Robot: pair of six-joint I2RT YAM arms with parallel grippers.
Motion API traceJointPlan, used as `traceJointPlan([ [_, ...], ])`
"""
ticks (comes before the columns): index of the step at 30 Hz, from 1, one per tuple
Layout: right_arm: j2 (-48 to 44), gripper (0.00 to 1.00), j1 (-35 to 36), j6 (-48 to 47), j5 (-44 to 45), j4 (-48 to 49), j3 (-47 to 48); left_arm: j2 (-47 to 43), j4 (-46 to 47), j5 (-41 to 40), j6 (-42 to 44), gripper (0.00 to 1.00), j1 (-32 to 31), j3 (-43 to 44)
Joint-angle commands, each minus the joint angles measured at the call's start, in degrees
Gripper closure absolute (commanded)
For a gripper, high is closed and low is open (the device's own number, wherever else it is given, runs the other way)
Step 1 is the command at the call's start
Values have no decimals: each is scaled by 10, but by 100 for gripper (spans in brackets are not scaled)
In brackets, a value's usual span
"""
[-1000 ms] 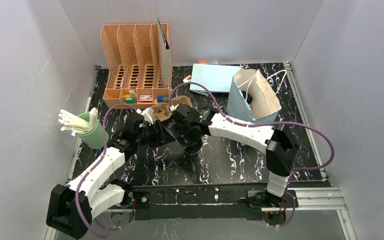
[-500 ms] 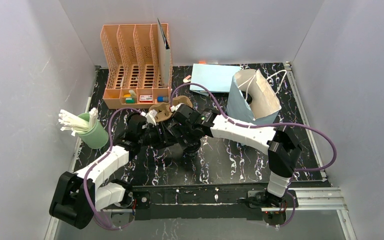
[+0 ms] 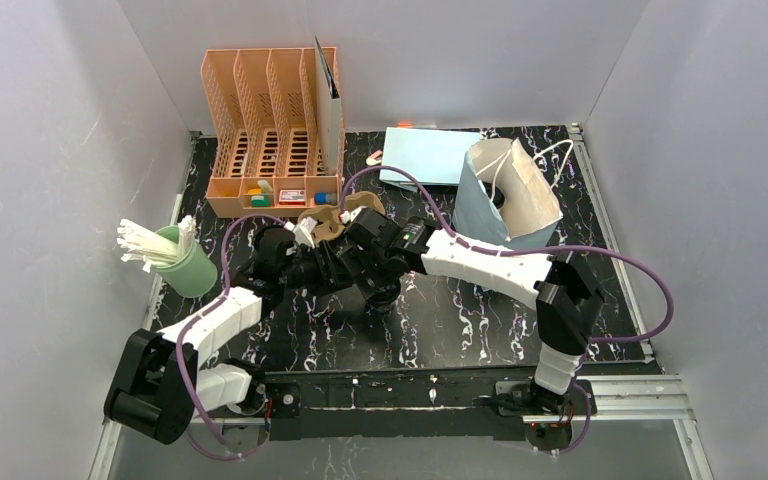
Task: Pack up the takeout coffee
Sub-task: Close the cup lid on the coffee cup.
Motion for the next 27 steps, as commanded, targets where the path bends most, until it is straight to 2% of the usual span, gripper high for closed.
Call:
traceJointPlan([
  [1,49,21,5,6,-40,-55,-22,12,10,10,1,63,2,-11],
  [10,65,21,7,-1,-36,-69,-10,43,22,6,4,67,0,-21],
  [14,73,21,10,-2,-27,-81,-4,59,6,-3,13,70,-2,-23],
  [27,103,21,20,-9,-32,-83,-18,89,-45,-26,33,70,-3,-26],
])
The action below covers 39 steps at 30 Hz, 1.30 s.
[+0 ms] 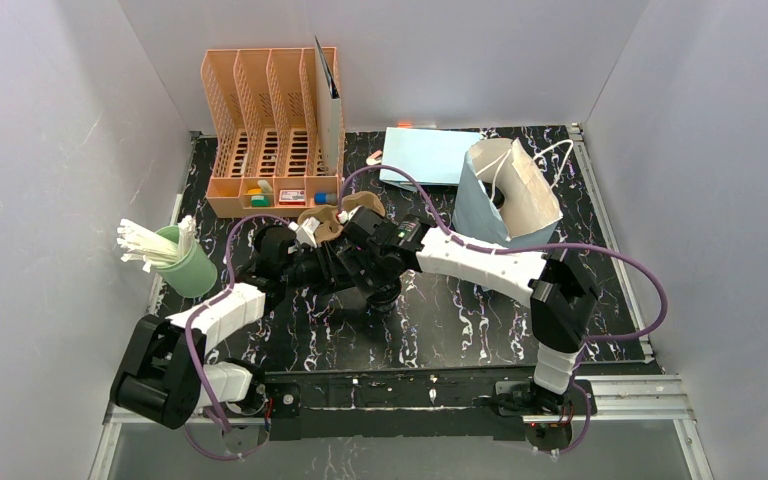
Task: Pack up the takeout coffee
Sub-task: Close the cup lid on the coffee cup.
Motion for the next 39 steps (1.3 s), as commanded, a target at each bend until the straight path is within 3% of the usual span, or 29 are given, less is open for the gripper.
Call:
traceJointPlan([
  [1,82,21,19,-10,-39,-59,-42,46,-86,-49,30,70,-10,-22],
  [20,75,21,20,-18,-41,-31,-72,45,-85,-76,25,71,-20,-36],
  [26,8,21,20,-31,-10,6,-70,-76,-185,-119,44,63,-19,62],
  [30,-24,21,19,-51,-2,36,-97,-106,-247,-143,65,60,-15,129],
  [35,-62,20,20,-103,-32,77,-137,-101,-240,-116,55,64,-1,143],
  [39,-91,18,19,-168,-84,109,-165,-89,-182,-61,23,67,15,112],
])
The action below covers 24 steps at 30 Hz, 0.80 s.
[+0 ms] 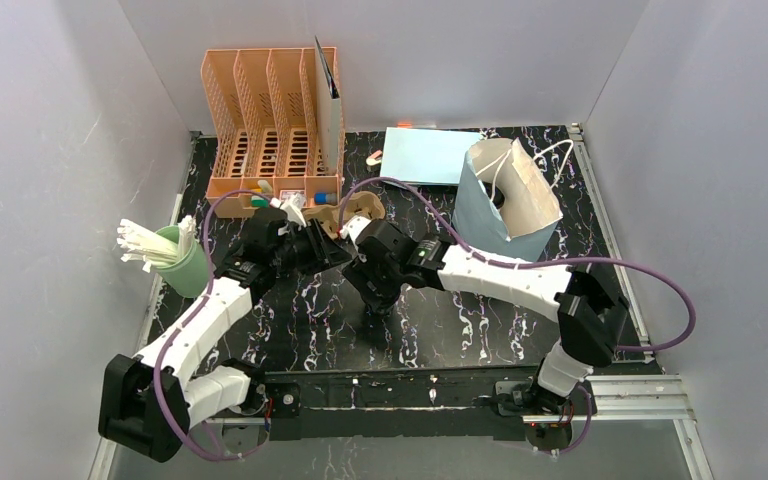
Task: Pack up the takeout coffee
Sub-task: Close the cup lid on the coffee cup.
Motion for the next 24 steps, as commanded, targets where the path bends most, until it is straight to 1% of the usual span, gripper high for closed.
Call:
traceJointPlan([
  [1,-10,18,7,-91,-85,-11,-51,13,36,63,-30,68,15,-28],
  [4,-3,18,6,-127,-107,-14,-44,22,78,89,-45,69,17,-55],
  [6,8,18,6,-142,-127,-26,-30,21,86,91,-48,70,18,-69],
  [8,16,18,6,-152,-129,-31,-22,18,93,92,-51,71,20,-84],
  [12,32,18,6,-157,-129,-35,-11,17,122,103,-66,74,24,-118],
  [15,42,18,7,-157,-133,-37,-5,16,146,112,-78,75,25,-138],
  [24,52,18,7,-153,-136,-40,-5,41,167,120,-71,81,25,-163],
])
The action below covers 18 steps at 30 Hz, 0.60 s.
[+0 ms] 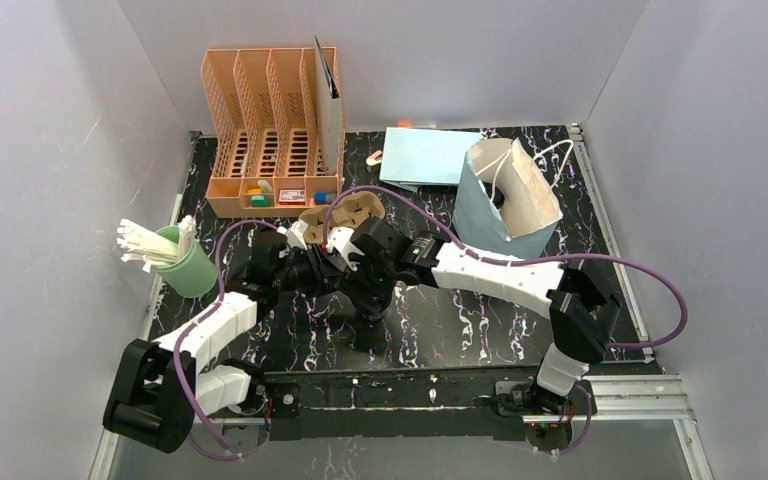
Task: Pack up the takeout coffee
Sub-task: Close the cup lid on the coffee cup.
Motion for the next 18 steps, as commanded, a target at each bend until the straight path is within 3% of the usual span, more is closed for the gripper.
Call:
traceJointPlan([
  [1,38,18,7,-4,-21,-55,-17,20,17,15,6,83,3,-20],
  [11,69,18,7,12,1,-89,3,30,20,-23,27,93,2,-73],
  [18,76,19,7,20,20,-90,-10,29,32,-48,23,95,1,-101],
])
